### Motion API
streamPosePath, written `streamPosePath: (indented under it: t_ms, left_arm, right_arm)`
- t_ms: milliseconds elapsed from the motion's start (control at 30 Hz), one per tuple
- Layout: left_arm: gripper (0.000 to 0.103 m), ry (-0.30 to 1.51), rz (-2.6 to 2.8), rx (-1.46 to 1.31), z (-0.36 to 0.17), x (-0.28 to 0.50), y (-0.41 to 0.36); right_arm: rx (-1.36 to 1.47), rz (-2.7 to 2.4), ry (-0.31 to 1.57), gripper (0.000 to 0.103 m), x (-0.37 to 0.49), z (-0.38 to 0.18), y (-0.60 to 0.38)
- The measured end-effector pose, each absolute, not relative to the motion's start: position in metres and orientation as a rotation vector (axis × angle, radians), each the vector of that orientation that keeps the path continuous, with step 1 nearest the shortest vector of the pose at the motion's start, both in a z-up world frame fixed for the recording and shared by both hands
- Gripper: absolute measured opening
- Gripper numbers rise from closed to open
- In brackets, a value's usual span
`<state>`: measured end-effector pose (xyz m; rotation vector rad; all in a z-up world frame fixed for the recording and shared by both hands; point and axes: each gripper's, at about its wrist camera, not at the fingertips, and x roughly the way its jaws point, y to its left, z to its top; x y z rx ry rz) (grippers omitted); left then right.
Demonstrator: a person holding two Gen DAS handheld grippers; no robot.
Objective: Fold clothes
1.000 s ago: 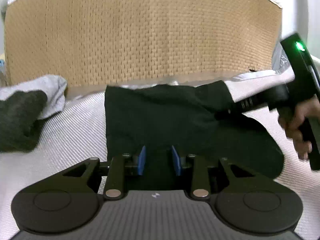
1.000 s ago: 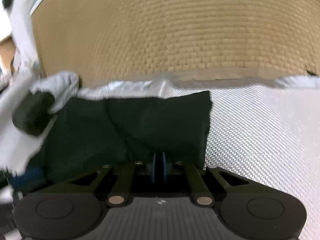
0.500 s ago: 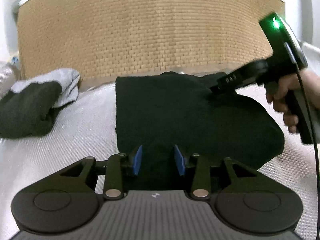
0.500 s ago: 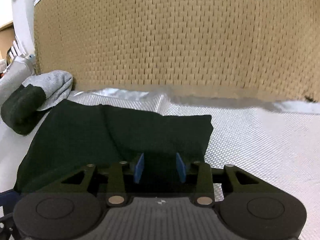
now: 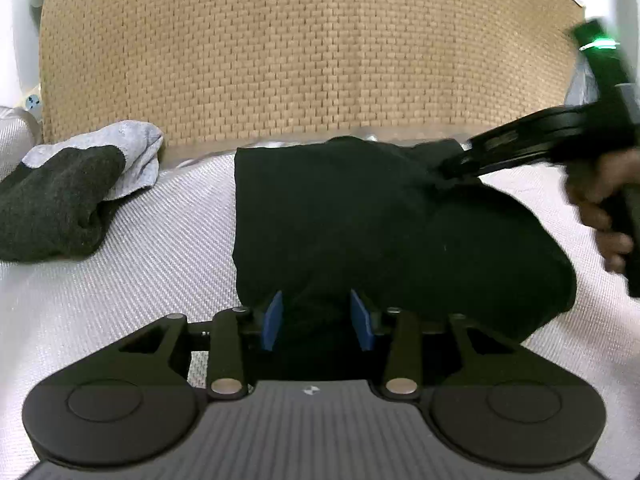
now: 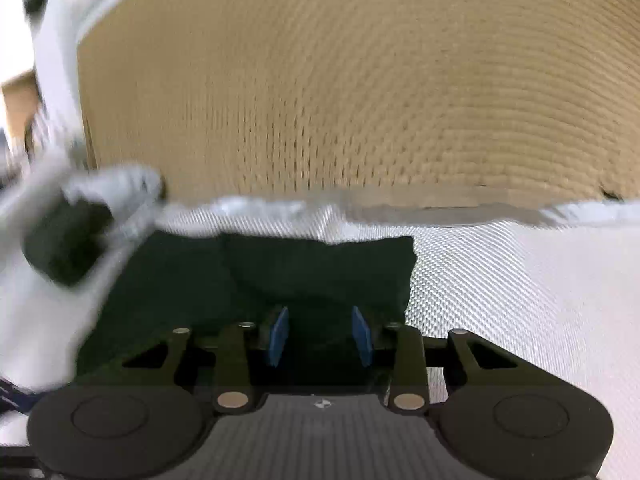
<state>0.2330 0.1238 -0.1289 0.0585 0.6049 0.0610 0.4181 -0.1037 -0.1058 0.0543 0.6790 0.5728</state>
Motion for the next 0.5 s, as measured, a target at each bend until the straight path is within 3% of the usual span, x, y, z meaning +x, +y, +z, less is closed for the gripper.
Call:
streamPosePath:
  t_ms: [67,200,500]
  left_arm:
    - [0.046,0.562,0.087,0.041,-0.125,0.227,0.124]
    - [0.064,0.523,0.101,0.052,-0.122,0.213,0.114]
    - [0.067,0.585,0.062,0.155,-0.135,0.208,0.093]
  right_arm:
    - [0.02,0.559,0.679,0.04,0.394,-0.105,-0.104]
    - [-0.052,0.53,0.678,0.04,0.345,-0.103,-0.103]
    - [-0.088,0.521,0.719,0.041,0.307,-0.145,-0.116]
